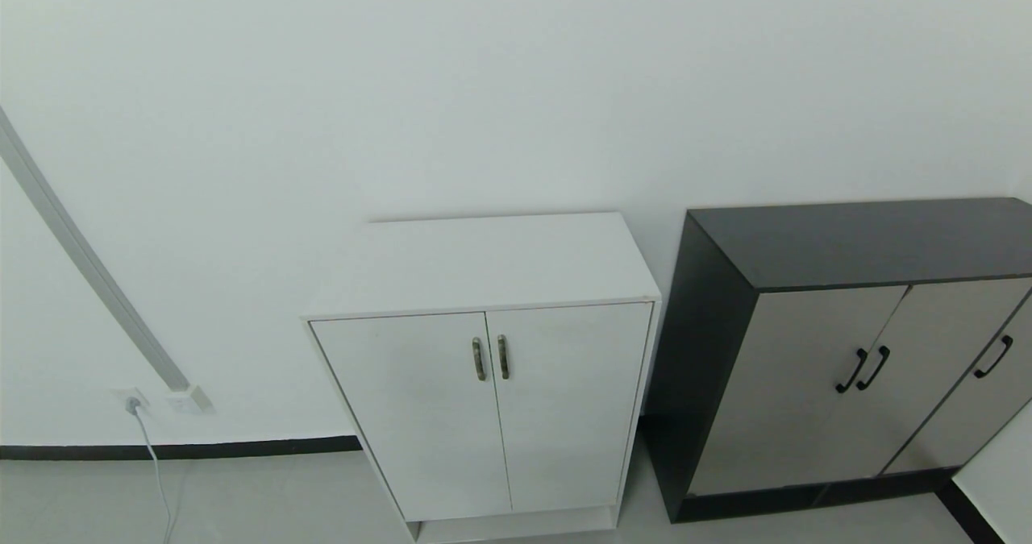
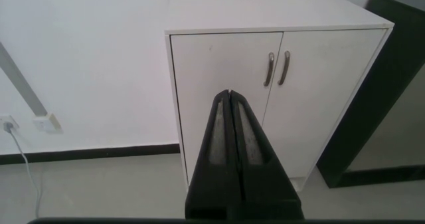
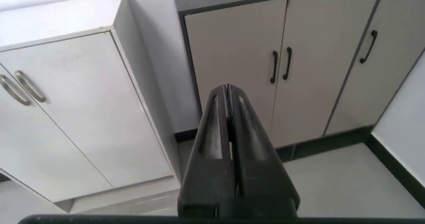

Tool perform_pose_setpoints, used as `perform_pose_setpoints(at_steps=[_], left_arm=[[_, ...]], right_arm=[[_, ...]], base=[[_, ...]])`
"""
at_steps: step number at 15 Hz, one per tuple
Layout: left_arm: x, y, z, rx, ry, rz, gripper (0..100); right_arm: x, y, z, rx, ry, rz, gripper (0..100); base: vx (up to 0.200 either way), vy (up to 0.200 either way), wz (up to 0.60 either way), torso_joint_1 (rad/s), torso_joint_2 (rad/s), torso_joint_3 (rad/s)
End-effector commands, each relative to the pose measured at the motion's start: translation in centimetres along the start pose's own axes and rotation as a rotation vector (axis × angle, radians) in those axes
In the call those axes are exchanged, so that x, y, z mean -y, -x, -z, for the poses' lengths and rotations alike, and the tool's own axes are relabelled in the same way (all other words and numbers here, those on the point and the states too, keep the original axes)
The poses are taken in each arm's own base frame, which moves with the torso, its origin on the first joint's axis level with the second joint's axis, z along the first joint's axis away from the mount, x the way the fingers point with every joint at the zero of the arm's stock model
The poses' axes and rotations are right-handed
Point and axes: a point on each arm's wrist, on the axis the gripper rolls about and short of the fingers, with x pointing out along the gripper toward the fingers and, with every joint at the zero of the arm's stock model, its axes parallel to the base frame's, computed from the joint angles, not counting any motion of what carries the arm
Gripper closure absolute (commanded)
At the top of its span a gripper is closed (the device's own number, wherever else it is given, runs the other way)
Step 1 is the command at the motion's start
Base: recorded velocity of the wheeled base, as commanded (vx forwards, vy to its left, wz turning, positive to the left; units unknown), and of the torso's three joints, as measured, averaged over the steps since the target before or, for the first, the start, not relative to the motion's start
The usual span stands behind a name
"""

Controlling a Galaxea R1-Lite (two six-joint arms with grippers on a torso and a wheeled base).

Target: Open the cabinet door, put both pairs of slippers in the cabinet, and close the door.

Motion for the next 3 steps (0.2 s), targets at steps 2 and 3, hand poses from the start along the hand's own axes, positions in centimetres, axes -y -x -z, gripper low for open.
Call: perform_pose_setpoints(at_steps=[2,3], left_arm=[[0.0,-0.01,0.0,-0.001,-0.002,-0.001,100],[0.0,-0.01,0.0,-0.001,-0.002,-0.001,100]], right_arm=[[0.0,0.0,-0.01,0.001,0.004,0.0,100],[0.0,0.0,0.01,-0.001,0.007,0.0,100]], base=[[0.0,0.0,0.0,0.0,0.0,0.0],[0.0,0.0,0.0,0.0,0.0,0.0]])
